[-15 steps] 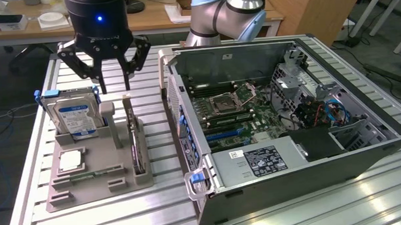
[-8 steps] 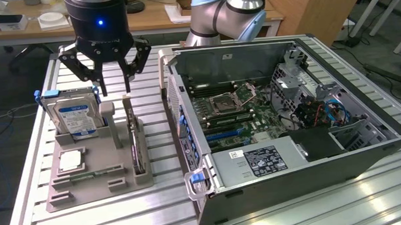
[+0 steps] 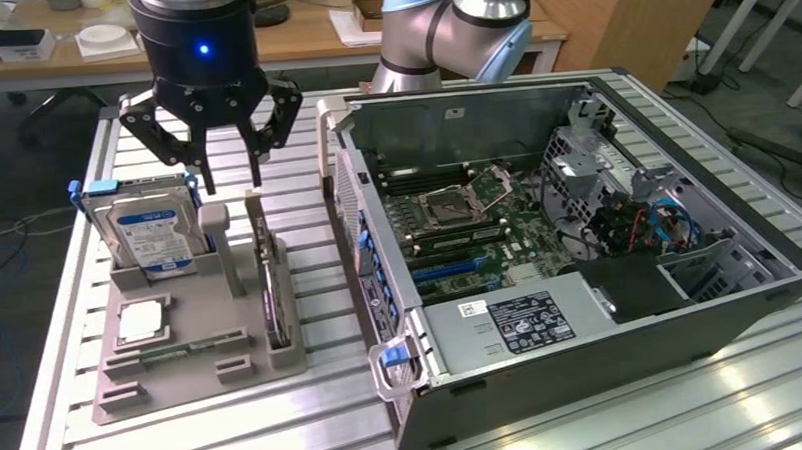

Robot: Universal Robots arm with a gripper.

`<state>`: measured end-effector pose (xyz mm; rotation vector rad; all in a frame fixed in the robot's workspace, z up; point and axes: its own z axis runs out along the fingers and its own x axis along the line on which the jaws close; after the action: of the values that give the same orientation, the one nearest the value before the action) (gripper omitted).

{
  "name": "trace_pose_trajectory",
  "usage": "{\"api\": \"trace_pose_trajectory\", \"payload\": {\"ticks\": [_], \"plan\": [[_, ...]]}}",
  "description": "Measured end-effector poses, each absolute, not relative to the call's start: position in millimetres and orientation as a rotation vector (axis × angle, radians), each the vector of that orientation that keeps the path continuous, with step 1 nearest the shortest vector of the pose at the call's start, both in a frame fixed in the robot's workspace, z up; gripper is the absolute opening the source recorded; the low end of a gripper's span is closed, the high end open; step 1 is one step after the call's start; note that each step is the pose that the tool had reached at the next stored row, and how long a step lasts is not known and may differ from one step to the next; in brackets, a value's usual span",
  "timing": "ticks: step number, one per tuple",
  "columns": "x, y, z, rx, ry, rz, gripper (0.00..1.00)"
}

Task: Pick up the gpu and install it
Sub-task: 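Pick up the gpu and move the gpu toward the slot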

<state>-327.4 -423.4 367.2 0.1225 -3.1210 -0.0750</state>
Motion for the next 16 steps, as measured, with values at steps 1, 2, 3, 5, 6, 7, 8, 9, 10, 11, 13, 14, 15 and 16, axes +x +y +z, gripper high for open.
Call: {"api": "trace_pose_trajectory", "payload": {"ticks": [1,2,3,5,6,7,8,9,10,11,13,14,15,16], "plan": [[-327.3,-423.3,367.0,0.123,-3.120,-0.075,0.47],[-327.3,-423.4,366.7,0.123,-3.120,-0.075,0.47],[-327.2,-423.4,366.5,0.124,-3.120,-0.075,0.47],[-327.2,-423.4,366.2,0.126,-3.119,-0.075,0.47],[-327.2,-423.4,366.1,0.129,-3.119,-0.075,0.47],[-327.2,-423.4,366.1,0.133,-3.119,-0.076,0.47],[-327.1,-423.4,366.0,0.135,-3.119,-0.079,0.47],[-327.1,-423.5,365.9,0.137,-3.119,-0.084,0.47],[-327.0,-423.4,365.9,0.137,-3.119,-0.085,0.47],[-327.1,-423.4,365.9,0.138,-3.119,-0.085,0.47],[-327.1,-423.3,365.9,0.138,-3.118,-0.085,0.47],[-327.1,-423.3,365.9,0.138,-3.118,-0.085,0.47],[-327.1,-423.3,365.9,0.138,-3.118,-0.085,0.47],[-327.1,-423.3,365.9,0.138,-3.118,-0.085,0.47]]}}
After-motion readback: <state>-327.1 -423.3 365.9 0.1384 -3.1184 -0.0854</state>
